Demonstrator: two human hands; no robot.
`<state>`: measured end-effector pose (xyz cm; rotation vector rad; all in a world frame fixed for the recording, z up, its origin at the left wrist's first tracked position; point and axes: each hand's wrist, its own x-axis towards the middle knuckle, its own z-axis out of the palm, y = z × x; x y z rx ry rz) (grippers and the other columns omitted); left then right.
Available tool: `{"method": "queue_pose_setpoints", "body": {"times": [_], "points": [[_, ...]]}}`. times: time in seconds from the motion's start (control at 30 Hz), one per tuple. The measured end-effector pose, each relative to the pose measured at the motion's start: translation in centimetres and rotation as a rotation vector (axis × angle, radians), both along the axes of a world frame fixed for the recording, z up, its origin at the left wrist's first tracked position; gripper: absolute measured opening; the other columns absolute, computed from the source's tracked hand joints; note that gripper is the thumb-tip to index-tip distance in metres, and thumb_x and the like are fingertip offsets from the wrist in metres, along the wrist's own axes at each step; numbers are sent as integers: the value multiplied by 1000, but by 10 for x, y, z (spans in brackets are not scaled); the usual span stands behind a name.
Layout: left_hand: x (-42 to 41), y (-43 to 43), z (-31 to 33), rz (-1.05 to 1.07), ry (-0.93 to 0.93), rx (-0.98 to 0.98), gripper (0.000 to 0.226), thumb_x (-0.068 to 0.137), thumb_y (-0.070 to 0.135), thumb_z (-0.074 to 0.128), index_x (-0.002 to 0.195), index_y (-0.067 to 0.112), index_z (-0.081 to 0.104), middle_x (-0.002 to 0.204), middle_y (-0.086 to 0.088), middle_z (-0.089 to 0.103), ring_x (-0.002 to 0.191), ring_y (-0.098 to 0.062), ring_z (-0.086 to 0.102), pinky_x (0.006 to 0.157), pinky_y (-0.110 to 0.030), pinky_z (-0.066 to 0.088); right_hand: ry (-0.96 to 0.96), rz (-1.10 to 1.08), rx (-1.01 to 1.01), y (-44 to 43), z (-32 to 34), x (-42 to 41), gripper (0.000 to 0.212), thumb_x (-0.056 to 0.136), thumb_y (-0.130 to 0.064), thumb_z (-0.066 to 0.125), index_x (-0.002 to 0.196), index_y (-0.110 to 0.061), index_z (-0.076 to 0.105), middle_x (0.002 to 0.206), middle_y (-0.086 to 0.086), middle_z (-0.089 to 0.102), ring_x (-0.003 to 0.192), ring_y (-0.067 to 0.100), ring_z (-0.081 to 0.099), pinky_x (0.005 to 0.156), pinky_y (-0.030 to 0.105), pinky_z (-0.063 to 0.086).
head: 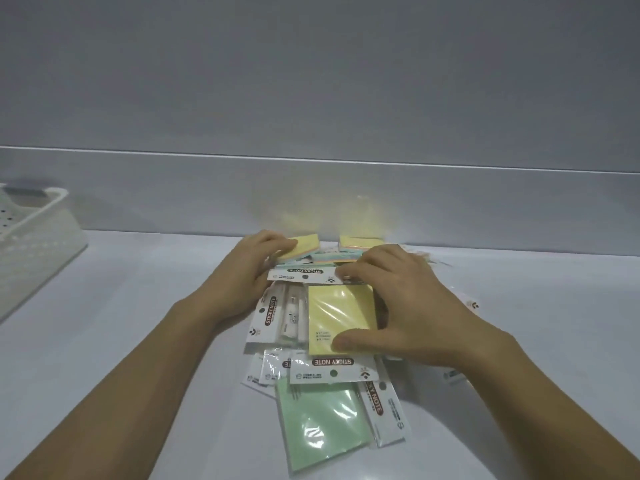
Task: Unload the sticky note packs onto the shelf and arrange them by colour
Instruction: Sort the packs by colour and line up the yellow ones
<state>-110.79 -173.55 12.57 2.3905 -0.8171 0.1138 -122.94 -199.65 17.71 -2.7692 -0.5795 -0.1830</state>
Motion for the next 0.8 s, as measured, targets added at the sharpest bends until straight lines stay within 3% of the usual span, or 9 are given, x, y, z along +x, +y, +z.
{"method": "queue_pose_setpoints", "body": {"times": [0.13,0.23,0.3,0.37,0.43,0.53,0.63,0.73,0.8], "points": [[3,2,2,79,-55,22,43,87,13,78,128,21,69,122,6,60,112,-17,52,91,-25,40,28,-4,90,-4,-1,3,84,66,-88,59,135,-39,55,124,-22,51,124,4,40,109,41,36],[-2,5,7,129,-60,-101,26,90,15,72,113,26,75,109,14,65,102,-6,58,87,-17,42,26,-7,160,-7,-3,6,79,66,-81,70,132,-39,60,120,-22,53,120,3,43,106,39,39],[-8,8,13,151,-62,-223,24,92,19,69,103,41,72,101,23,66,97,3,60,79,-8,41,26,-15,249,-8,-4,6,74,65,-70,80,129,-38,63,116,-23,52,116,3,47,100,37,44],[-13,10,19,183,-95,-301,28,93,20,69,101,47,66,97,26,67,92,2,62,75,-18,49,20,-37,369,-9,-3,5,66,66,-57,87,125,-36,67,112,-20,53,111,5,52,88,35,54],[-18,11,23,210,-118,-396,18,95,24,67,101,41,67,94,23,70,90,-4,66,70,-32,56,-59,-58,483,-10,-2,5,50,72,-43,90,117,-31,71,105,-15,57,104,9,59,78,28,57],[-26,8,29,187,-50,-607,10,96,31,63,97,39,67,93,17,73,88,-6,71,57,-29,59,-202,-85,577,-12,0,5,28,80,-31,82,107,-29,72,100,-15,63,96,10,63,76,15,47],[-33,1,34,168,26,-761,8,94,29,65,93,37,67,96,13,73,89,-9,72,61,-23,59,-116,-108,672,-14,-2,8,18,91,-30,70,107,-33,62,105,-15,63,92,13,64,70,23,50],[-40,-6,38,157,134,-898,4,91,32,68,94,33,66,97,7,73,87,-17,75,64,-28,61,-44,-140,840,-17,-4,10,15,96,-30,63,108,-31,55,104,-15,60,84,13,61,61,34,51],[-46,-11,39,145,221,-984,9,89,36,70,96,31,68,99,-2,74,85,-25,76,66,-34,62,-39,-160,956,-20,-2,12,17,93,-29,68,106,-30,57,104,-13,61,87,14,63,64,39,55]]}}
